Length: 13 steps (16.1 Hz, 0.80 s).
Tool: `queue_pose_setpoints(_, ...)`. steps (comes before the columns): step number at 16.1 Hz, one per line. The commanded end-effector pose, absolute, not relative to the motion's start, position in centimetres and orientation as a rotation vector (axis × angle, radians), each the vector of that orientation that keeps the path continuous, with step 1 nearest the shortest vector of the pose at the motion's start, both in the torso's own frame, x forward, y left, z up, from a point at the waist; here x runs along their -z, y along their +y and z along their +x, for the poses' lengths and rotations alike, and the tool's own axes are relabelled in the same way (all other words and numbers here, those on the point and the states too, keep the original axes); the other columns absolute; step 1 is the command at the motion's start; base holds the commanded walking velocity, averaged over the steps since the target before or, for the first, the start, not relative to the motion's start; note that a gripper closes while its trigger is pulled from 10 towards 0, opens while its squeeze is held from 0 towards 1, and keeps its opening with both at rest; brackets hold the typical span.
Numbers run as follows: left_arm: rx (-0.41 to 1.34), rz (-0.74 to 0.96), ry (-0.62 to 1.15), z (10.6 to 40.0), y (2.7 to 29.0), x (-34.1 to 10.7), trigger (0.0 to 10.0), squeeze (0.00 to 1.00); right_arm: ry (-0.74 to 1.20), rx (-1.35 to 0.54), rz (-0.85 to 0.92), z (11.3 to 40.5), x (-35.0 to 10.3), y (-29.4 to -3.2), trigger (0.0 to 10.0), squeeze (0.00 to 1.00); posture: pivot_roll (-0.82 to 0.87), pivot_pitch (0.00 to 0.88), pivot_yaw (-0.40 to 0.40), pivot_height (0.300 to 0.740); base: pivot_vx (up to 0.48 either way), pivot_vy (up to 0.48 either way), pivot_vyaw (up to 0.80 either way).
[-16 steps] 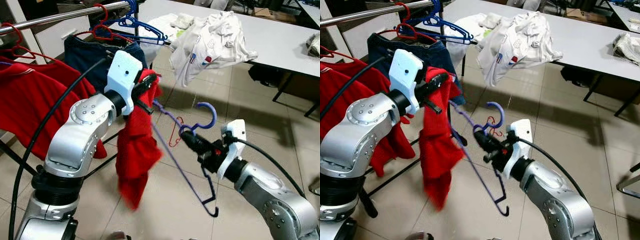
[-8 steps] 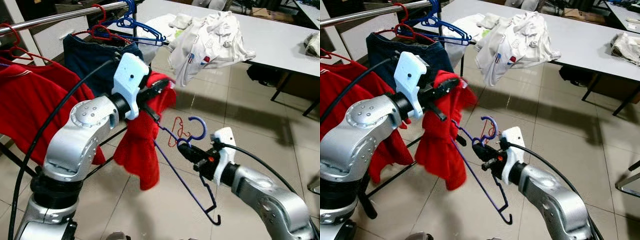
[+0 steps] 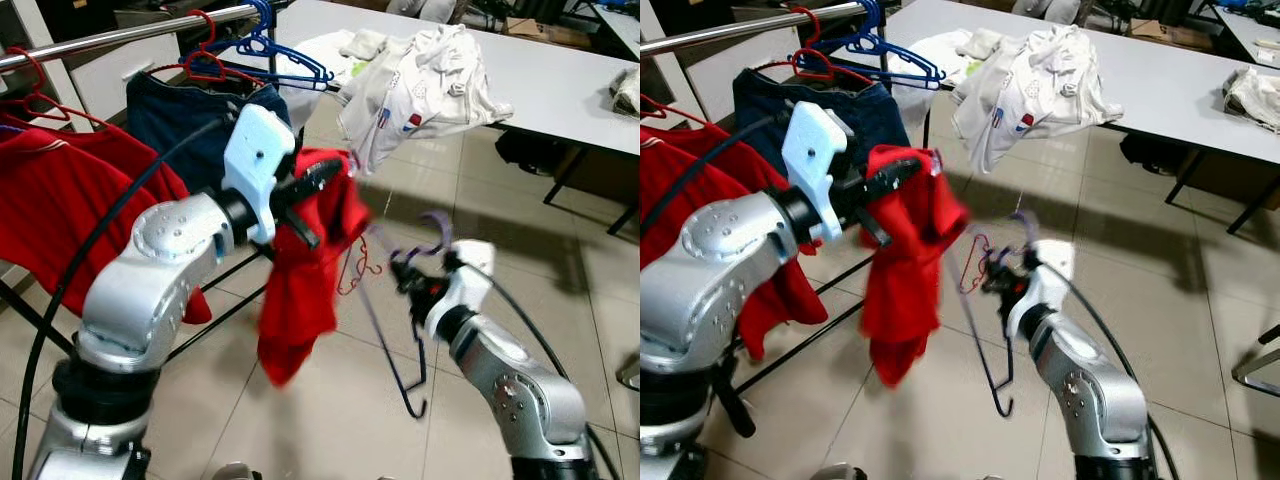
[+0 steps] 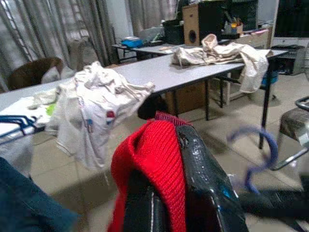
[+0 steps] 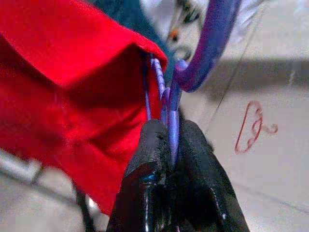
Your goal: Hang hanger
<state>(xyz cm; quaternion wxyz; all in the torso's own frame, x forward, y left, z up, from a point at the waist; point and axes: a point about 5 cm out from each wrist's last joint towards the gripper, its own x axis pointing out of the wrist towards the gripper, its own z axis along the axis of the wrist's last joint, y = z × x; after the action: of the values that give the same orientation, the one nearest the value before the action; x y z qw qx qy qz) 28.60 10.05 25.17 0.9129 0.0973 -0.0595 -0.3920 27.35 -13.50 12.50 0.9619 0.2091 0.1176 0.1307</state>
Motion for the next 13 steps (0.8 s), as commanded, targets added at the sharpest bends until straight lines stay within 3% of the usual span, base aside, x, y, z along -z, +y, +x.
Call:
queue_pose_setpoints(1, 0.848, 0.188, -0.162, 27.8, 8.9, -25.4, 10.0, 0.00, 0.090, -0.257, 0.474, 28.0, -14.8, -13.8, 10.0, 0.00, 0.06, 0.061, -0.036, 0.740, 0.000, 0.000, 0.00)
queue_pose_setpoints(4, 0.839, 0.186, -0.163, 27.6, 7.5, -24.3, 10.0, 0.00, 0.050, -0.311, 0.389, 28.2, -15.2, -12.3, 10.0, 0.00, 0.06, 0.066, -0.033, 0.740, 0.000, 0.000, 0.00)
queue_pose_setpoints(6, 0.807, 0.240, -0.100, 27.7, 7.6, -22.8, 10.0, 0.00, -0.199, -0.218, 0.401, 28.4, -17.9, -13.0, 10.0, 0.00, 0.06, 0.071, -0.034, 0.740, 0.000, 0.000, 0.00)
queue_pose_setpoints(7, 0.779, 0.255, -0.072, 27.8, 7.8, -22.0, 10.0, 0.00, -0.234, -0.249, 0.358, 28.3, -18.4, -12.6, 10.0, 0.00, 0.06, 0.071, -0.035, 0.740, 0.000, 0.000, 0.00)
queue_pose_setpoints(9, 0.723, 0.250, -0.095, 28.2, 8.0, -22.3, 10.0, 0.00, -0.058, -0.289, 0.164, 28.4, -15.6, -11.4, 10.0, 0.00, 0.07, 0.072, -0.043, 0.740, 0.000, 0.000, 0.00)
queue_pose_setpoints(12, 0.687, 0.281, -0.128, 28.6, 8.5, -23.0, 10.0, 0.00, -0.111, -0.173, 0.170, 28.4, -15.4, -12.3, 10.0, 0.00, 0.08, 0.073, -0.048, 0.740, 0.000, 0.000, 0.00)
queue_pose_setpoints(13, 0.665, 0.281, -0.141, 28.8, 8.8, -23.3, 10.0, 0.00, 0.024, -0.262, 0.119, 28.4, -13.6, -11.3, 10.0, 0.00, 0.08, 0.072, -0.045, 0.740, 0.000, 0.000, 0.00)
